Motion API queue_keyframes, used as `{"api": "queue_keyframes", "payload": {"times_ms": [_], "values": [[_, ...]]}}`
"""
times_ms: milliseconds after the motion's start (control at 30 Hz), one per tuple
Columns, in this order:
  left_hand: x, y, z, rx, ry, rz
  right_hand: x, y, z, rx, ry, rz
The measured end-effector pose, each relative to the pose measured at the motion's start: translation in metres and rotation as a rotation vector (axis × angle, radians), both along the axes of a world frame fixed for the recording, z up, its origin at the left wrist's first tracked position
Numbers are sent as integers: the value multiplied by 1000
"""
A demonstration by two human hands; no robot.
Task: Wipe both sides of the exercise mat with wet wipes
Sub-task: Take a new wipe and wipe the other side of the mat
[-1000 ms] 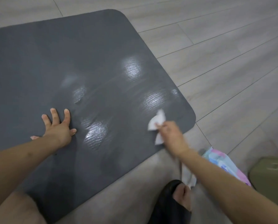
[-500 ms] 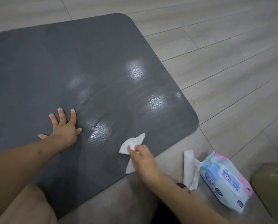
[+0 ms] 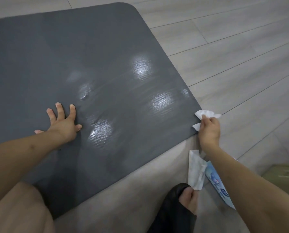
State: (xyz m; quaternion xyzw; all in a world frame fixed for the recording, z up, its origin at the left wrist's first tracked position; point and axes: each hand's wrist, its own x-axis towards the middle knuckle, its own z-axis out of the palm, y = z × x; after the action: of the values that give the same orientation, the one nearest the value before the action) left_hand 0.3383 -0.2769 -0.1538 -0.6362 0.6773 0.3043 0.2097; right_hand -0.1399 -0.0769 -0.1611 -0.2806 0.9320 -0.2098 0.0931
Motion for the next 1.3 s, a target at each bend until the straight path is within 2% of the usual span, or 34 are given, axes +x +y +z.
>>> {"api": "queue_keyframes", "payload": {"times_ms": [100, 200, 300, 400, 500, 567, 633, 700, 767, 833, 900, 1000, 1067, 1300], "values": [[2, 0, -3, -5, 5, 9, 16, 3, -6, 64, 24, 90], [-1, 2, -2, -15, 19, 16, 66, 12, -5, 83, 12, 231], [0, 4, 0, -20, 14, 8, 148, 29, -8, 77, 48, 563], [1, -1, 1, -11, 10, -37, 223, 38, -9, 68, -86, 887], [11, -10, 12, 25, -1, -139, 251, 32, -13, 45, -77, 1201], [20, -11, 19, 22, 6, -191, 246, 19, -15, 50, -92, 1320], [28, -12, 22, 36, 32, -200, 240, -4, -10, 87, -59, 1338], [32, -14, 24, 63, 74, -188, 238, -32, -5, 102, 67, 1362], [35, -18, 26, 76, 122, -175, 245, -67, 9, 102, 43, 1311], [39, -22, 26, 91, 159, -155, 252, -101, 24, 121, 136, 1280], [42, -24, 24, 107, 186, -133, 260, -123, 26, 83, 73, 1282], [45, -25, 23, 117, 225, -113, 260, -133, 18, -84, 135, 1461], [46, -26, 23, 124, 234, -105, 252, -136, 14, -96, 230, 1547], [43, -24, 21, 128, 240, -74, 250, -123, 33, -178, 439, 1058]]}}
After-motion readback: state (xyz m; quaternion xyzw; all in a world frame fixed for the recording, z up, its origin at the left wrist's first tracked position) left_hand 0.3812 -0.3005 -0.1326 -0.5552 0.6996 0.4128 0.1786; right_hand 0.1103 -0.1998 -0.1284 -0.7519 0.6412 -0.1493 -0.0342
